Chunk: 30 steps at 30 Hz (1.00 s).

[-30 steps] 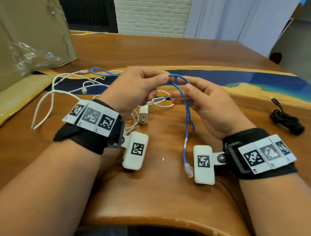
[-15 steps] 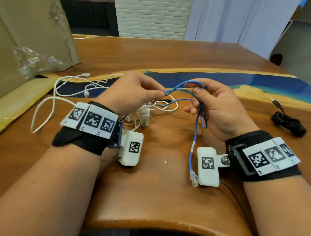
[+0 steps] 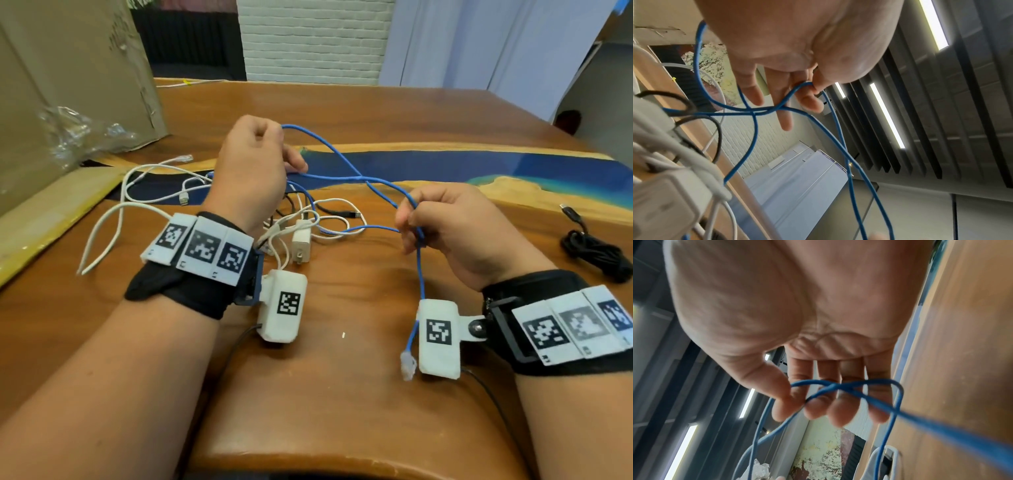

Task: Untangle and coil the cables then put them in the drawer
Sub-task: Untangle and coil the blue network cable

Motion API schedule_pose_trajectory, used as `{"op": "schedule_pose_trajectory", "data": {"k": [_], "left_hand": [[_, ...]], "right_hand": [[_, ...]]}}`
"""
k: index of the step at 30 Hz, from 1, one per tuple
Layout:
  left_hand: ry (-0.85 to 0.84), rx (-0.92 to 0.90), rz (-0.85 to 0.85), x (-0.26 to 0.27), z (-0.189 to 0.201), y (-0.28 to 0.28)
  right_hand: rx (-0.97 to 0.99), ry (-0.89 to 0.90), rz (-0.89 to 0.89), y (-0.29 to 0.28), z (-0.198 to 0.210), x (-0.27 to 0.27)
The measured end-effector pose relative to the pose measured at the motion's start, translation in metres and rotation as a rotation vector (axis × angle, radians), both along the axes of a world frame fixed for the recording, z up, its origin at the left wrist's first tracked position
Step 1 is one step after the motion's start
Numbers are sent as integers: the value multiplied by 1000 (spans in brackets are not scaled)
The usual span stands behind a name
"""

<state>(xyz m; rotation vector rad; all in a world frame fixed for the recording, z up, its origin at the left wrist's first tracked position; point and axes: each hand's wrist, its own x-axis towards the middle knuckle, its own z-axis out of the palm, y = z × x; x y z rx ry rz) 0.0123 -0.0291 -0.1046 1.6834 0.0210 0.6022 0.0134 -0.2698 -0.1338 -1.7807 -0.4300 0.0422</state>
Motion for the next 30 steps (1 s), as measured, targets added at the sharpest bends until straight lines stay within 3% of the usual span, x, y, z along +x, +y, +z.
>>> {"op": "schedule_pose_trajectory", "data": {"k": [3,6,12,15,18,22,24,27,30], "left_hand": [[-93,-125,124,6,5,10],[-162,-300,184,10,11,33],[-65,-249,138,4,15,36],[-40,-216,140,3,15,35],[-53,-186,150,4,14,31],[-43,-123,147,7,12,29],[-29,-134,161,8,10,31],[30,-187,238,15,10,52],[17,-274,306,15,15,74]], "right_hand": [[-33,-27,-49,-8,-2,4],[-55,-53,-236,-16,-5,13],[549,314,-406,-22,4,18],[567,340,-400,-21,7,15],[492,283,-284,-23,8,11],[654,260,-23,-21,13,1],[738,275,15,-21,16,-2],[896,341,-80,-30,15,4],[1116,447,-295,-44,9,16]]}}
